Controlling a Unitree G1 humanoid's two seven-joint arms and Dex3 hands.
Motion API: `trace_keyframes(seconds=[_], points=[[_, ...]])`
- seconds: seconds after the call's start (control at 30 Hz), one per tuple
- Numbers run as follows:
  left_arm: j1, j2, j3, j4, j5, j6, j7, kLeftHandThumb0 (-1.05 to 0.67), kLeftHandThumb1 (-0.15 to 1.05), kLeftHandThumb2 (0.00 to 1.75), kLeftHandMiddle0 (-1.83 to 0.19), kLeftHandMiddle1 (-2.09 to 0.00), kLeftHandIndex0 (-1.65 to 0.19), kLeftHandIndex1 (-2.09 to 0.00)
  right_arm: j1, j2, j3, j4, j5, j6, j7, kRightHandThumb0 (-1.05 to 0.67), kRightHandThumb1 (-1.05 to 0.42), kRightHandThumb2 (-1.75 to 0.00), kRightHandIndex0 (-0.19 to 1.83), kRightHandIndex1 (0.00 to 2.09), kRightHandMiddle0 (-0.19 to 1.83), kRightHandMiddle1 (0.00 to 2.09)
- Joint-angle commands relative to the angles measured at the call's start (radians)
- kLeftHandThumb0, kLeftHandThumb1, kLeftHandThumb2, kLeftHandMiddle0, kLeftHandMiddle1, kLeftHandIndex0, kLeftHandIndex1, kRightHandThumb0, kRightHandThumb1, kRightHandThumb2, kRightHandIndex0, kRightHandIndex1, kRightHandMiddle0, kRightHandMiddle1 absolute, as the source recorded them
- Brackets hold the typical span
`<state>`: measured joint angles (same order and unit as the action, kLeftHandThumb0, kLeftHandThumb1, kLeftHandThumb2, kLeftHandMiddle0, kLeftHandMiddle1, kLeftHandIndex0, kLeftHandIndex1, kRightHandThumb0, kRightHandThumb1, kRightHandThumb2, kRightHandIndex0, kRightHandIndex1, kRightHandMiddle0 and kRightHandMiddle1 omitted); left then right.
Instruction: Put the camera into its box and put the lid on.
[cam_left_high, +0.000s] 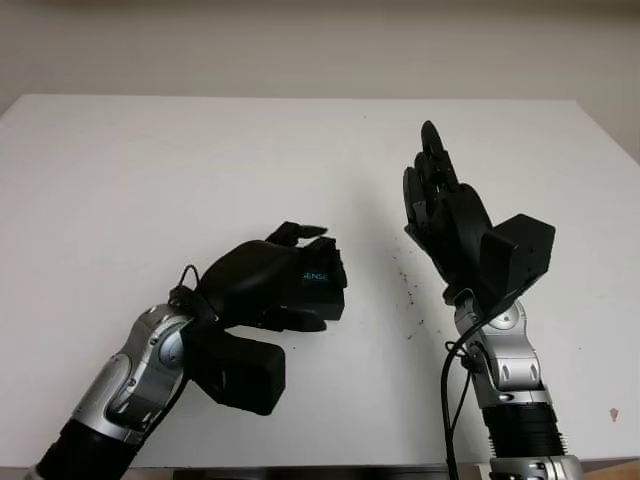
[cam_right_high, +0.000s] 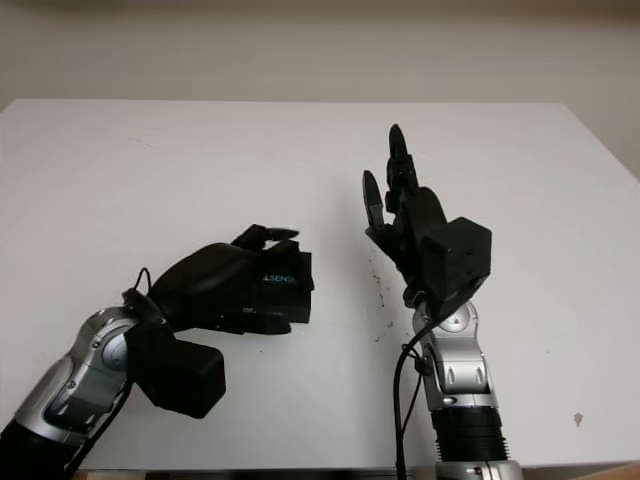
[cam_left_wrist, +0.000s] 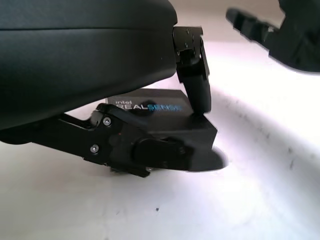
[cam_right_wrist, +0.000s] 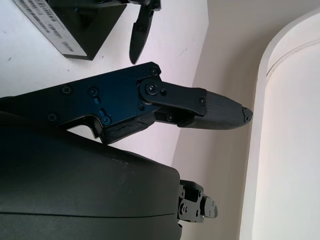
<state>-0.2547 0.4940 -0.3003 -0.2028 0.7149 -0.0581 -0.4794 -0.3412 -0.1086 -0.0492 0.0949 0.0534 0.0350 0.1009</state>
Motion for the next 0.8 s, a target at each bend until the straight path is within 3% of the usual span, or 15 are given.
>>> trace_keyframes(seconds=[0.0, 0.27, 0.47, 0.6, 0.77], points=[[0.022, 0.024, -0.018, 0.026, 0.020, 0.034, -0.036, -0.90, 1.05, 0.60, 0.19, 0.00, 0.19, 0.00, 0.002, -0.004, -0.002, -0.023, -0.003, 0.007, -0.004, -0.70, -1.05, -0.54, -0.15, 0.06, -0.12, 0.06], [0.024, 0.020, 0.009, 0.014, -0.066, 0.071, -0.083, -0.94, 1.05, 0.70, 0.19, 0.00, 0.19, 0.00, 0.009, -0.001, 0.001, -0.042, -0.012, 0.024, -0.012, -0.71, -1.05, -0.53, -0.14, 0.06, -0.11, 0.06], [0.043, -0.012, 0.103, -0.014, -0.238, 0.093, -0.054, -0.93, 1.05, 0.70, 0.19, 0.00, 0.19, 0.00, 0.013, -0.001, 0.005, -0.044, -0.003, 0.010, 0.006, -0.70, -1.05, -0.55, -0.15, 0.06, -0.12, 0.05], [0.058, -0.142, 0.273, -0.018, -0.476, 0.113, 0.085, -0.88, 1.05, 0.61, 0.19, 0.00, 0.19, 0.00, 0.008, 0.001, 0.012, -0.043, -0.002, 0.011, 0.018, -0.73, -1.05, -0.57, -0.16, 0.05, -0.13, 0.05], [0.031, -0.279, 0.414, 0.038, -0.703, 0.045, 0.245, -0.79, 1.05, 0.61, 0.19, 0.00, 0.19, 0.00, -0.005, 0.001, 0.026, -0.045, -0.005, 0.033, 0.032, -0.73, -1.05, -0.61, -0.19, 0.03, -0.17, 0.03]])
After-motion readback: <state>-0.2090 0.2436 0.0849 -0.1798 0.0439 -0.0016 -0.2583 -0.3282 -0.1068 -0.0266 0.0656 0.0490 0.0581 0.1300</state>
